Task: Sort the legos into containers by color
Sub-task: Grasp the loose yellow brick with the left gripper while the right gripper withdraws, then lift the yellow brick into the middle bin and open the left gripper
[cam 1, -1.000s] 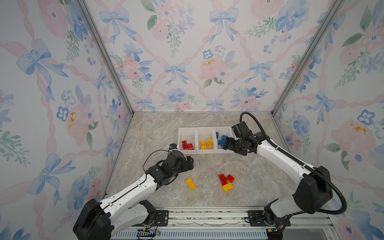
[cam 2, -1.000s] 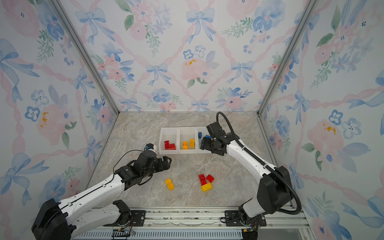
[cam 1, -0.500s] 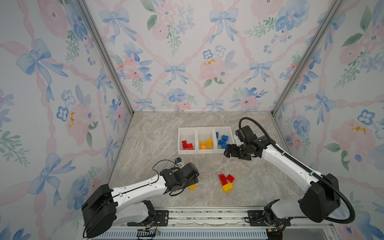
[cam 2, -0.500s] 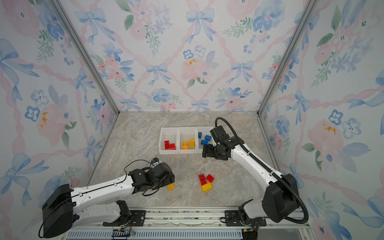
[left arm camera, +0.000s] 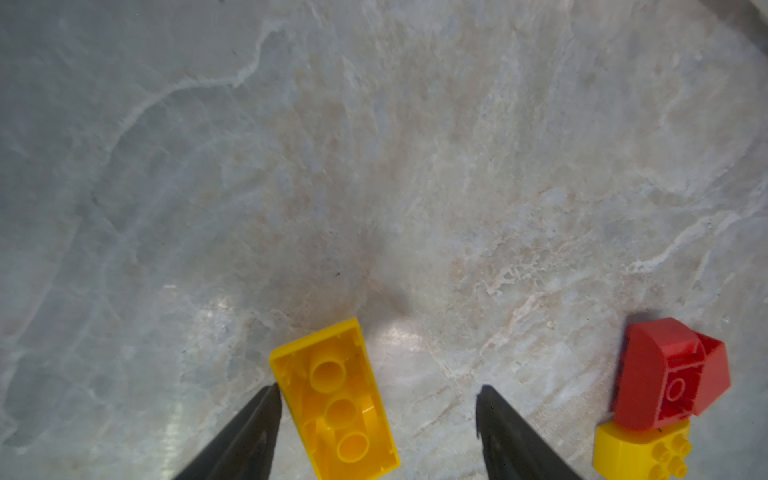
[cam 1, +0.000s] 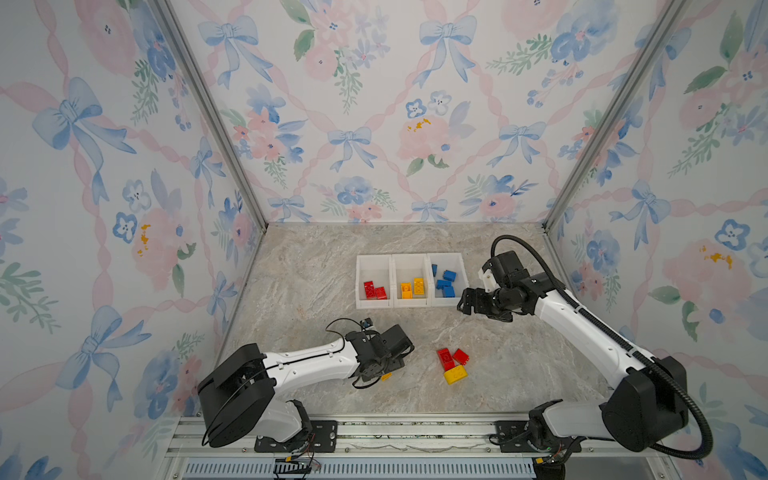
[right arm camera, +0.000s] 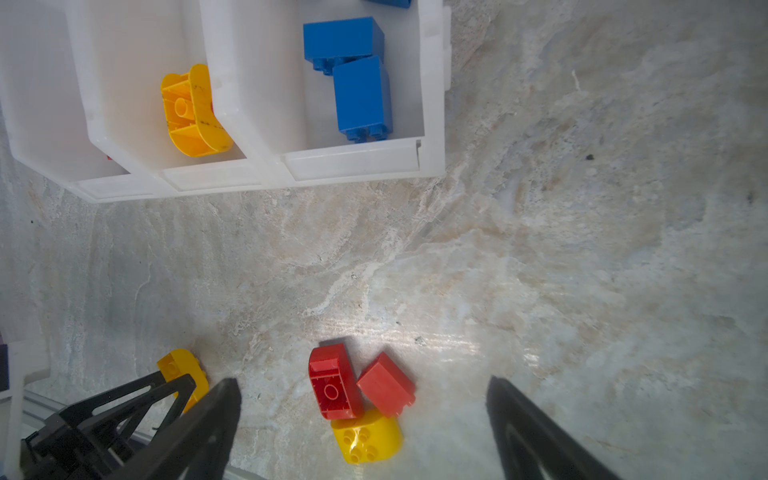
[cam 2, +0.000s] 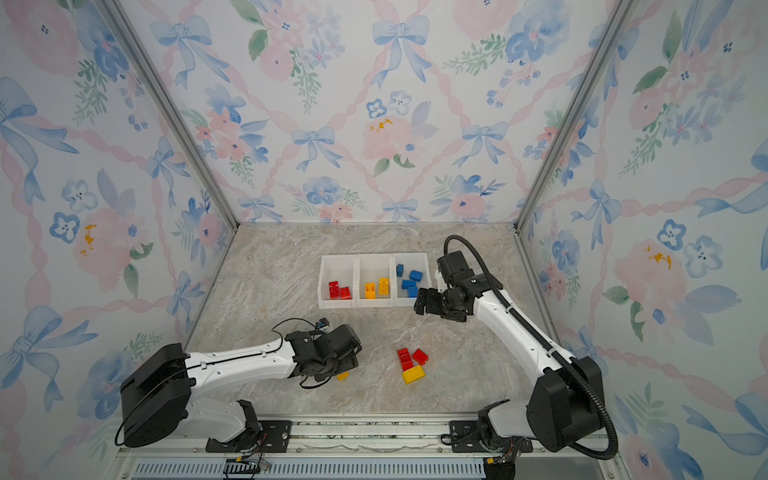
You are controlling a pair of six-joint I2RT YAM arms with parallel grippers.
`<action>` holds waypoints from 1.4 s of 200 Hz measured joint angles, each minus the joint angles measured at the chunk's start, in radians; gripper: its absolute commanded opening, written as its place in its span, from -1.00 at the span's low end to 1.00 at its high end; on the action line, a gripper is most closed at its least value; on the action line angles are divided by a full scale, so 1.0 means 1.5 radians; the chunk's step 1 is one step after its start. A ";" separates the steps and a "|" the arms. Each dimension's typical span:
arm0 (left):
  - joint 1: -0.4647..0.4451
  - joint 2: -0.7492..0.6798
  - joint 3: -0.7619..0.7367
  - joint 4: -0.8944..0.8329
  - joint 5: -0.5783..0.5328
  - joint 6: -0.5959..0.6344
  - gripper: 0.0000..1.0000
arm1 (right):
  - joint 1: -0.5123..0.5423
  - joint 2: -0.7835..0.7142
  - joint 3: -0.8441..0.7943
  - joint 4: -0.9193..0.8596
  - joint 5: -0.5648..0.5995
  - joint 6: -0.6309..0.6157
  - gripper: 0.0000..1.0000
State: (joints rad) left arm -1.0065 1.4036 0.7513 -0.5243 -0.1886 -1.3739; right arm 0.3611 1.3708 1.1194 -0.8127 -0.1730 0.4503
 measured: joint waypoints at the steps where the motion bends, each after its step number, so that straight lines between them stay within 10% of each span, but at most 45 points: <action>1: 0.000 0.001 0.000 0.000 0.001 0.000 0.46 | 0.000 0.000 0.000 0.000 0.000 0.000 0.91; 163: 0.036 0.045 0.017 -0.002 0.032 0.056 -0.44 | -0.010 0.000 -0.006 0.001 -0.005 0.006 0.91; 280: 0.071 0.067 0.252 -0.005 -0.010 0.167 -0.54 | -0.033 -0.035 -0.020 0.000 -0.003 0.022 0.91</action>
State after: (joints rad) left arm -0.9005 1.5040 1.1294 -0.5323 -0.2031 -1.1240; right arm 0.3119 1.3190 1.0897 -0.8131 -0.1768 0.4835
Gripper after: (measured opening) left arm 0.293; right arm 0.956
